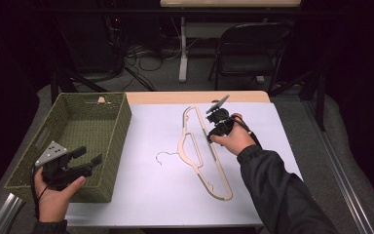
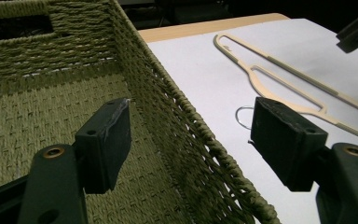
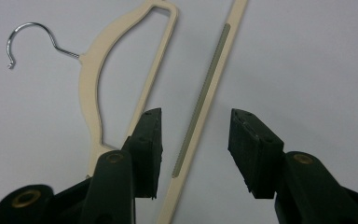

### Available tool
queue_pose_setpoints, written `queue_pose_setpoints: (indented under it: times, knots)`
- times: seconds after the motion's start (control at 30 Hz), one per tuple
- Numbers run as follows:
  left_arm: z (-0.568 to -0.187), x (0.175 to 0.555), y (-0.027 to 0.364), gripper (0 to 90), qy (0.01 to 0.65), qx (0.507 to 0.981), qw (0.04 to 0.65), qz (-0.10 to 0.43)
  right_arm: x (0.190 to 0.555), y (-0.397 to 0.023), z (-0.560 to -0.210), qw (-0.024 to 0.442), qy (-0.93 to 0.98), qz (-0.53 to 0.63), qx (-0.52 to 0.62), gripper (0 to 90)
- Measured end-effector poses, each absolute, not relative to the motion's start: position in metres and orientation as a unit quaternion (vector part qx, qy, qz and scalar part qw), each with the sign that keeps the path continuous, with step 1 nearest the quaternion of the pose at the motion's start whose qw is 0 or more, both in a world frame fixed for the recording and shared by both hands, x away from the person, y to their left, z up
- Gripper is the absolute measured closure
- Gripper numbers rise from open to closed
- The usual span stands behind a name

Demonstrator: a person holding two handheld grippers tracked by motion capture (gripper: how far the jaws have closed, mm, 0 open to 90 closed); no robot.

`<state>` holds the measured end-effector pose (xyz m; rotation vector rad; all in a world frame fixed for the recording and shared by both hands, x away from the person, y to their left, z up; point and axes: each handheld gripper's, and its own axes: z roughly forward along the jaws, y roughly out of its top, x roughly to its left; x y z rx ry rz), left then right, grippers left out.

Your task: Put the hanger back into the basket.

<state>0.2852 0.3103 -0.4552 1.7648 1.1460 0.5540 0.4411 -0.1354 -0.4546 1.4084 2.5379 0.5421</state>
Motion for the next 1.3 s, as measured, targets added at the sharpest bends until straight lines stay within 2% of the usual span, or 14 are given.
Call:
queue_pose_setpoints:
  times: [0.17, 0.23, 0.33, 0.4, 0.47, 0.6, 0.87, 0.93, 0.97, 1.0, 1.03, 1.2, 1.23, 1.3]
  knots:
    - [-0.455, 0.285, 0.311, 29.1, 0.468, 0.715, 0.471, 0.220, 0.446, -0.128, -0.461, 0.086, 0.864, 0.152, 0.473, 55.2]
    - [-0.455, 0.285, 0.311, 31.2, 0.465, 0.717, 0.471, 0.216, 0.447, -0.124, -0.470, 0.088, 0.852, 0.196, 0.477, 56.7]
    - [-0.456, 0.286, 0.311, 31.4, 0.472, 0.719, 0.468, 0.205, 0.448, -0.121, -0.471, 0.077, 0.856, 0.177, 0.479, 56.7]
    - [-0.456, 0.286, 0.310, 32.6, 0.470, 0.719, 0.469, 0.208, 0.451, -0.119, -0.464, 0.063, 0.870, 0.117, 0.475, 56.4]
    - [-0.456, 0.286, 0.310, 32.9, 0.463, 0.722, 0.470, 0.210, 0.451, -0.117, -0.472, 0.067, 0.865, 0.152, 0.473, 56.2]
    - [-0.455, 0.285, 0.307, 33.3, 0.456, 0.727, 0.465, 0.218, 0.452, -0.112, -0.476, 0.067, 0.872, 0.122, 0.469, 56.1]
    - [-0.456, 0.285, 0.305, 34.1, 0.455, 0.730, 0.461, 0.217, 0.453, -0.104, -0.494, 0.072, 0.862, 0.161, 0.475, 58.5]
    - [-0.455, 0.285, 0.305, 34.4, 0.455, 0.729, 0.462, 0.219, 0.455, -0.102, -0.487, 0.059, 0.876, 0.101, 0.469, 59.1]
    - [-0.455, 0.285, 0.305, 34.7, 0.455, 0.729, 0.462, 0.219, 0.451, -0.099, -0.504, 0.081, 0.843, 0.206, 0.490, 59.4]
    - [-0.455, 0.284, 0.306, 34.8, 0.454, 0.729, 0.461, 0.221, 0.454, -0.100, -0.504, 0.086, 0.855, 0.196, 0.472, 59.5]
    - [-0.455, 0.284, 0.306, 34.9, 0.455, 0.729, 0.461, 0.221, 0.456, -0.100, -0.494, 0.062, 0.876, 0.124, 0.462, 59.6]
    - [-0.455, 0.284, 0.306, 35.2, 0.455, 0.729, 0.462, 0.220, 0.458, -0.095, -0.509, 0.067, 0.864, 0.169, 0.469, 61.5]
    - [-0.455, 0.284, 0.306, 35.2, 0.455, 0.729, 0.462, 0.220, 0.460, -0.094, -0.497, 0.042, 0.883, 0.075, 0.461, 61.7]
    - [-0.455, 0.284, 0.306, 35.2, 0.455, 0.729, 0.462, 0.220, 0.460, -0.092, -0.503, 0.046, 0.877, 0.098, 0.468, 62.5]
